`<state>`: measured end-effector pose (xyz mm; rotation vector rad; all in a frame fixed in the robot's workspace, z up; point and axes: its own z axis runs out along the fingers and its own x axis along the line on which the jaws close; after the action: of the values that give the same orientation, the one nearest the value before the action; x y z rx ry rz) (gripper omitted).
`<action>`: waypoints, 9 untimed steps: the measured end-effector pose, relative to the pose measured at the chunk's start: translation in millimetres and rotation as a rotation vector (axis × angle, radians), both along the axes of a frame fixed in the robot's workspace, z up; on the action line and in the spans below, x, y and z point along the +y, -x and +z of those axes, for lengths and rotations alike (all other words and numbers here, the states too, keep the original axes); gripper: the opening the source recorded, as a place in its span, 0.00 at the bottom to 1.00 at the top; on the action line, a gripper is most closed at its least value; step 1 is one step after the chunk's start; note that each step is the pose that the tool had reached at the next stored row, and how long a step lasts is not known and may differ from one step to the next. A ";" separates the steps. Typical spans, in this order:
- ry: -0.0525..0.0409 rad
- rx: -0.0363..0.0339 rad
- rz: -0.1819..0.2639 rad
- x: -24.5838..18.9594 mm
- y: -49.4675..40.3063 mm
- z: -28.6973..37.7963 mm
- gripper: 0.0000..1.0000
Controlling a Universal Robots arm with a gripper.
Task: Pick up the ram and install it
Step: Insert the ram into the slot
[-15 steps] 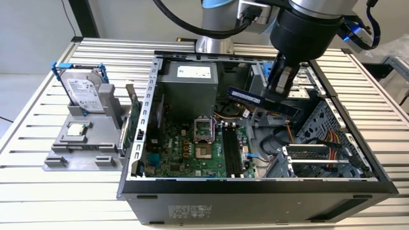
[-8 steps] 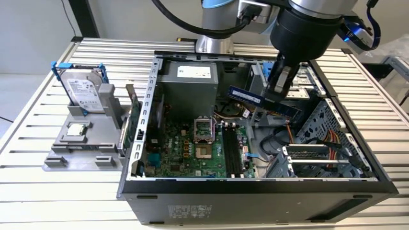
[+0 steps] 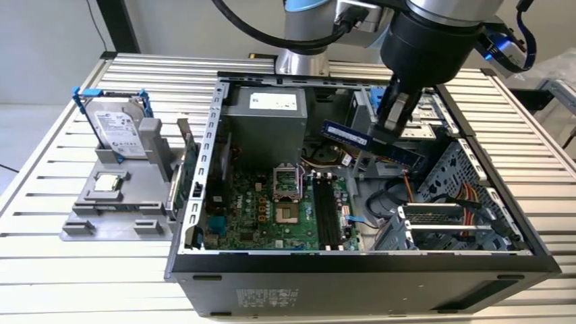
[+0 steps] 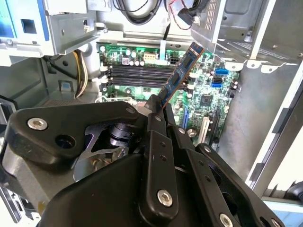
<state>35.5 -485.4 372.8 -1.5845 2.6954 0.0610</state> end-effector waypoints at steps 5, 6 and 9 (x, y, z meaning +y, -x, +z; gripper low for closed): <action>0.0000 0.0000 -0.024 0.0 0.0 0.0 0.00; -0.0001 0.0000 -0.028 0.0 0.0 0.0 0.00; 0.0000 0.0000 -0.042 0.0 0.0 0.0 0.00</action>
<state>35.5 -485.4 372.8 -1.5272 2.7273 0.0605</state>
